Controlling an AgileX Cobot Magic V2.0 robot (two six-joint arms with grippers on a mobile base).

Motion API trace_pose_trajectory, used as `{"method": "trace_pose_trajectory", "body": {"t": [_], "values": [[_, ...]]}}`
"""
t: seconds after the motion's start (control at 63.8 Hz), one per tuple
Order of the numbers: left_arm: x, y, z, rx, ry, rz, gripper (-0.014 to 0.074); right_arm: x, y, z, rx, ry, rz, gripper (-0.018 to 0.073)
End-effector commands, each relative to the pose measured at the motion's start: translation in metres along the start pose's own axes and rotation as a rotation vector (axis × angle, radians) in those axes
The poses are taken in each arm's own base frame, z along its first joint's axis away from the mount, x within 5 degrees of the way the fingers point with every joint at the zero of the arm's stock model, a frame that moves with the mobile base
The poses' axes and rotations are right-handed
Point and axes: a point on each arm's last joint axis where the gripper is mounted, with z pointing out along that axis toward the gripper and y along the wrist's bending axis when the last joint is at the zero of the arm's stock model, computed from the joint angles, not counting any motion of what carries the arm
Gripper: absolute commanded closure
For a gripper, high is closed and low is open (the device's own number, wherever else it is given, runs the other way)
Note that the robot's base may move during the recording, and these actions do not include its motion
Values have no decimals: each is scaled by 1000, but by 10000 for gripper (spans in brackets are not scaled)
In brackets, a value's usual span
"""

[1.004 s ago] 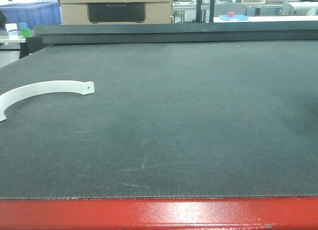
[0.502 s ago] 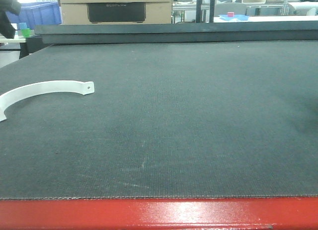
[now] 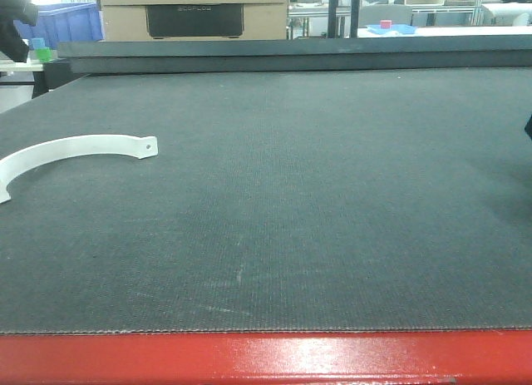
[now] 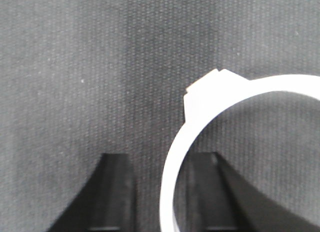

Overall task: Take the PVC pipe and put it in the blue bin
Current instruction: 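Lower both grippers toward the two ends of the white curved arc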

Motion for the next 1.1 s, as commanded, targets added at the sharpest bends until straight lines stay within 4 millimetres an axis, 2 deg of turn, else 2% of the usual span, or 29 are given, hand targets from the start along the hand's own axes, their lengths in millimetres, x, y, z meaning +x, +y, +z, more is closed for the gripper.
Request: {"method": "trace_pose_trajectory", "body": {"t": [0.0,0.173,0.314,0.423,0.549,0.612,0.769,0.91,1.082], "values": [[-5,2,-2,-5,-32,-3,343,-3,-2,4,16,-10,-19,433],[-6,2,-2,-6,-36,-3,343,-2,-4,15,18,12,-18,441],[-6,2,-2,-6,-40,-3,343,-3,-4,15,19,5,-18,444],[-6,2,-2,-6,-40,-3,343,-2,-4,15,17,14,-18,537],[-6,2,-2,-6,-40,-3,343,0,-3,14,14,30,-18,722],[-6,2,-2,-6,-40,-3,343,0,-3,10,14,23,-19,728],[-3,1,-1,-3,-7,-3,343,-7,0,-12,13,-49,-22,728],[6,1,6,1,60,-4,343,-15,3,-46,6,-149,-23,728],[17,0,16,8,136,-7,343,-16,10,-89,-16,-263,-15,728]]}}
